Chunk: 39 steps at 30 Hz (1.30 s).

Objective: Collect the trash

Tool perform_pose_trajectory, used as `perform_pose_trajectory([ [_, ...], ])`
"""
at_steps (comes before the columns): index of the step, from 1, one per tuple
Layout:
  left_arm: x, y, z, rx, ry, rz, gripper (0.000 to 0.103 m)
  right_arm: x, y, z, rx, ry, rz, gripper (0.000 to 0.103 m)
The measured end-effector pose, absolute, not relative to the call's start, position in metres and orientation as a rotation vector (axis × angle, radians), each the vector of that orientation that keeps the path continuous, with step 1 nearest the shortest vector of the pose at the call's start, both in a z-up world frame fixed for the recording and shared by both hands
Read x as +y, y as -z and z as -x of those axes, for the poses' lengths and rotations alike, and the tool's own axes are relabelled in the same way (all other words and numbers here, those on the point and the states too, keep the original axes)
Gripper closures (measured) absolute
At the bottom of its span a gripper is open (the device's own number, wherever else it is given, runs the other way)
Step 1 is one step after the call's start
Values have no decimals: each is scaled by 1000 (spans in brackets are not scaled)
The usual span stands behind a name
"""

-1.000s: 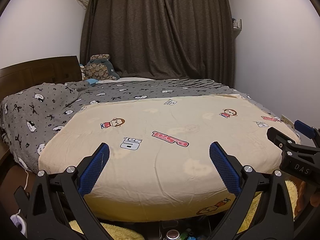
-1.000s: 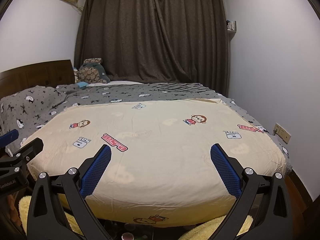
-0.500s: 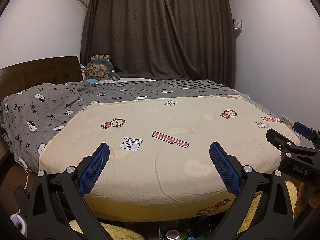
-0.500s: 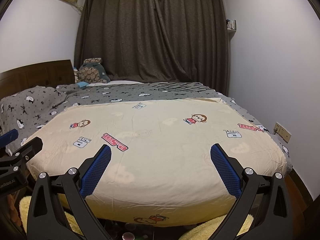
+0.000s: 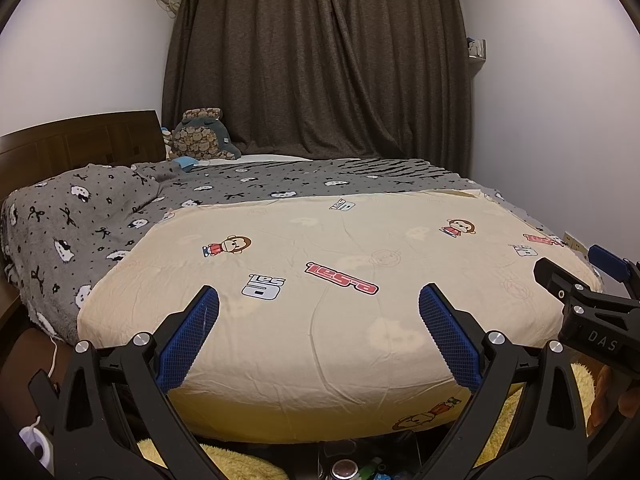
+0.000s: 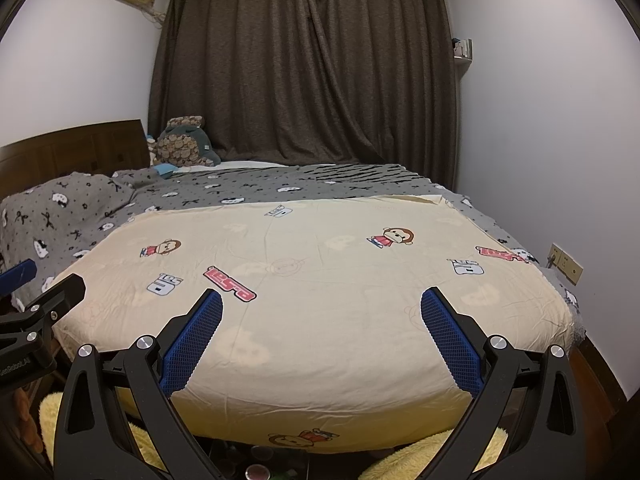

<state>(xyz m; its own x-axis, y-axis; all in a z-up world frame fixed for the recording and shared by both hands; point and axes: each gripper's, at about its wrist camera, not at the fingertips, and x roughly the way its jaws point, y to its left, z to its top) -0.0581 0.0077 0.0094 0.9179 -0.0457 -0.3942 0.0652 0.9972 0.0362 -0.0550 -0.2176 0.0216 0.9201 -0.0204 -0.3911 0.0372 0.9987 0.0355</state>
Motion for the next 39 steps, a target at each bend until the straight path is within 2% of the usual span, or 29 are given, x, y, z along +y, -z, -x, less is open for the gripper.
perform_pose_trajectory([
  [39, -2, -12, 60, 394, 44, -54, 8, -216, -21, 54, 409, 36, -42, 3],
])
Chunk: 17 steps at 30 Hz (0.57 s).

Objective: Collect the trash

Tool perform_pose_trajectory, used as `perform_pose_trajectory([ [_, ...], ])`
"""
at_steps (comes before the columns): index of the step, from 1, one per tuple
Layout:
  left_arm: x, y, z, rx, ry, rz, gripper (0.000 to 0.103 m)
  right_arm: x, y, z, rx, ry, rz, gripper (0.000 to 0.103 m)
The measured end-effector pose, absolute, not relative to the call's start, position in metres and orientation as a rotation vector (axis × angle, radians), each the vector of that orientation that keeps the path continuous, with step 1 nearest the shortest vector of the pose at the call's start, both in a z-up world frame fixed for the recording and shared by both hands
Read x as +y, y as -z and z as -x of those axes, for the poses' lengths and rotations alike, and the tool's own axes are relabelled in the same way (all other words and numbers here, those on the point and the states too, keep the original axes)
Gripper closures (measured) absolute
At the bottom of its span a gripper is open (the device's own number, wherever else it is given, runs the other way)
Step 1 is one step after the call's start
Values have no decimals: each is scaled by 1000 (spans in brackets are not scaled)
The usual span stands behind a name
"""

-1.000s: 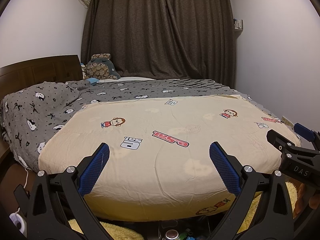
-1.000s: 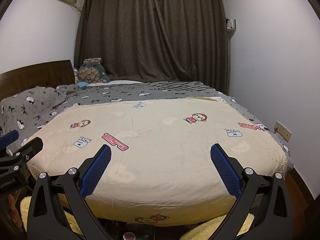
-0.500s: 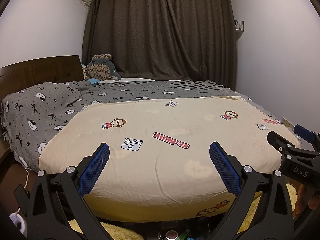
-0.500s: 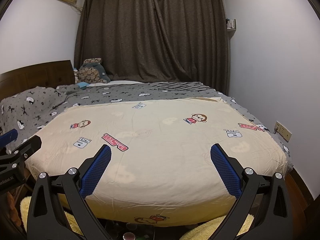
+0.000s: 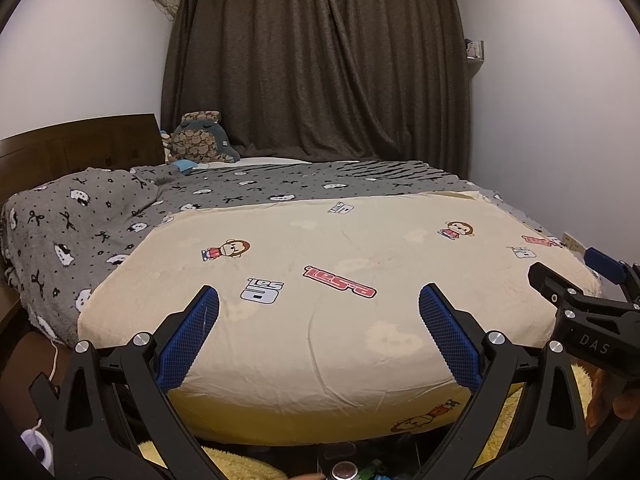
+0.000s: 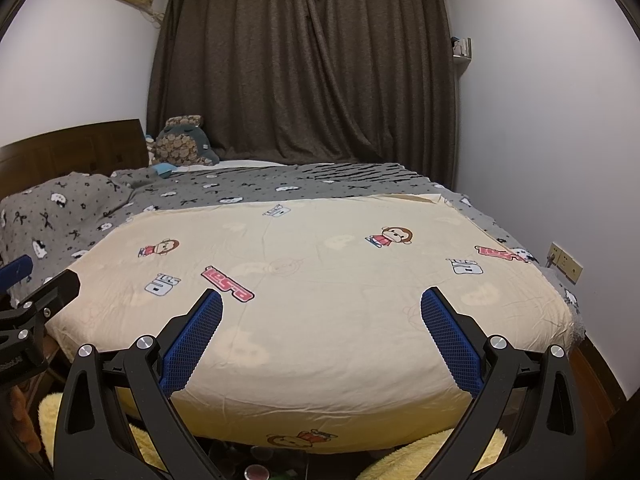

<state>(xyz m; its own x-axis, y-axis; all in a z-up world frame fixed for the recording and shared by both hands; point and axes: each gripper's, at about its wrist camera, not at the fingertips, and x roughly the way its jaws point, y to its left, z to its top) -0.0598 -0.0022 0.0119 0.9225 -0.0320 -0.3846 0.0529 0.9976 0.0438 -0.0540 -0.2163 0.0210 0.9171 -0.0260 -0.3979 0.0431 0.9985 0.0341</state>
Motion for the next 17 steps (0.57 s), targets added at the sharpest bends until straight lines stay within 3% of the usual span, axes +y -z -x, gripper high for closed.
perform_pose_trajectory([
  [17, 5, -14, 57, 413, 25, -27, 8, -218, -18, 53, 416, 41, -47, 3],
])
